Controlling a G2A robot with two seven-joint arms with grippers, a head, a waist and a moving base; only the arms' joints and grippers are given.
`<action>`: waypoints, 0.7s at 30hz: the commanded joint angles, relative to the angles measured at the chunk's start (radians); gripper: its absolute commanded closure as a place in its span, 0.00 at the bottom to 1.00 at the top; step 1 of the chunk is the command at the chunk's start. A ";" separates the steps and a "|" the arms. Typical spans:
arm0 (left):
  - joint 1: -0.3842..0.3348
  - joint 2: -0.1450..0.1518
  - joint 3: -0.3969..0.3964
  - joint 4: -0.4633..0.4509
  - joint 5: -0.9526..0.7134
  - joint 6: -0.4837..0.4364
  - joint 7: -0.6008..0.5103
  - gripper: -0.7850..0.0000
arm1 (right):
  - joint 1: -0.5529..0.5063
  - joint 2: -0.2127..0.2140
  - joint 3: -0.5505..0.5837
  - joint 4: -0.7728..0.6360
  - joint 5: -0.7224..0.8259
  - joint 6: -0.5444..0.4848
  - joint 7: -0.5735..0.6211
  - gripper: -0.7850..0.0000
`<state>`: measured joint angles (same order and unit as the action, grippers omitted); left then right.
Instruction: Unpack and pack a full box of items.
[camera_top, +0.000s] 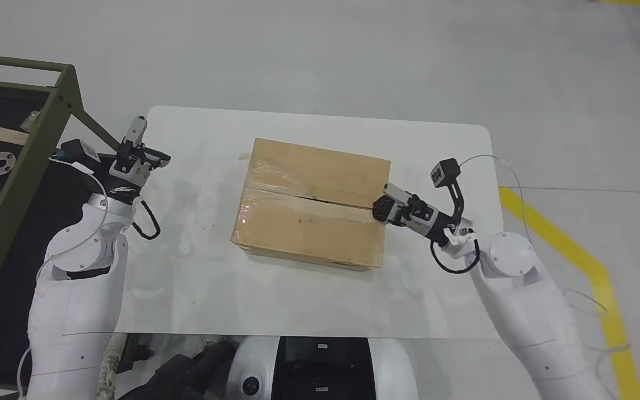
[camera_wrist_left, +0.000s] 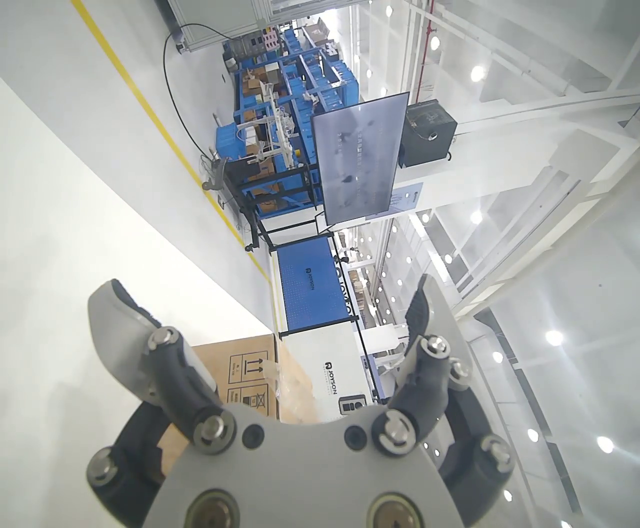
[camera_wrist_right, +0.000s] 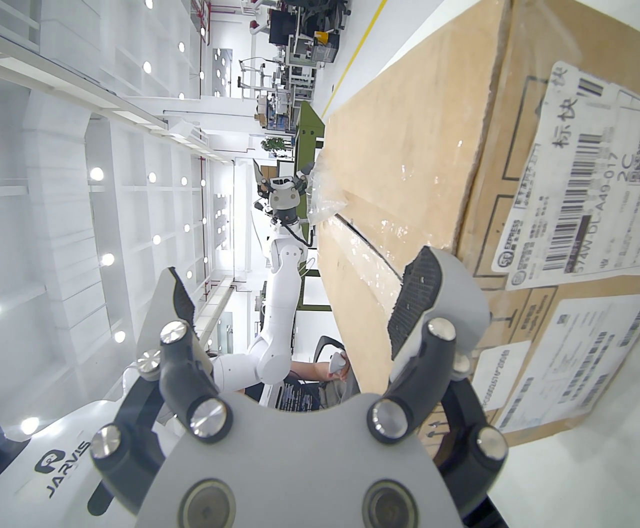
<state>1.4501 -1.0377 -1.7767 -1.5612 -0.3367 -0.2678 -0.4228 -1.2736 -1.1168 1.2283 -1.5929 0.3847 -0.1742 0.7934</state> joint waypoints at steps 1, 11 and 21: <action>0.000 0.000 0.000 0.000 0.000 0.000 0.000 0.00 | -0.005 0.001 0.006 -0.014 0.001 0.006 -0.006 0.00; 0.000 0.000 0.000 0.000 0.000 0.000 0.000 0.00 | -0.048 0.003 0.035 -0.167 0.039 0.007 -0.030 0.00; 0.000 0.000 0.000 0.000 0.000 0.000 0.000 0.00 | 0.068 -0.030 -0.116 -0.219 0.010 0.280 -0.230 0.00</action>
<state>1.4501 -1.0377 -1.7767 -1.5612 -0.3367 -0.2678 -0.4228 -1.2211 -1.1426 1.1282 -1.8224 0.3897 0.1004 0.5802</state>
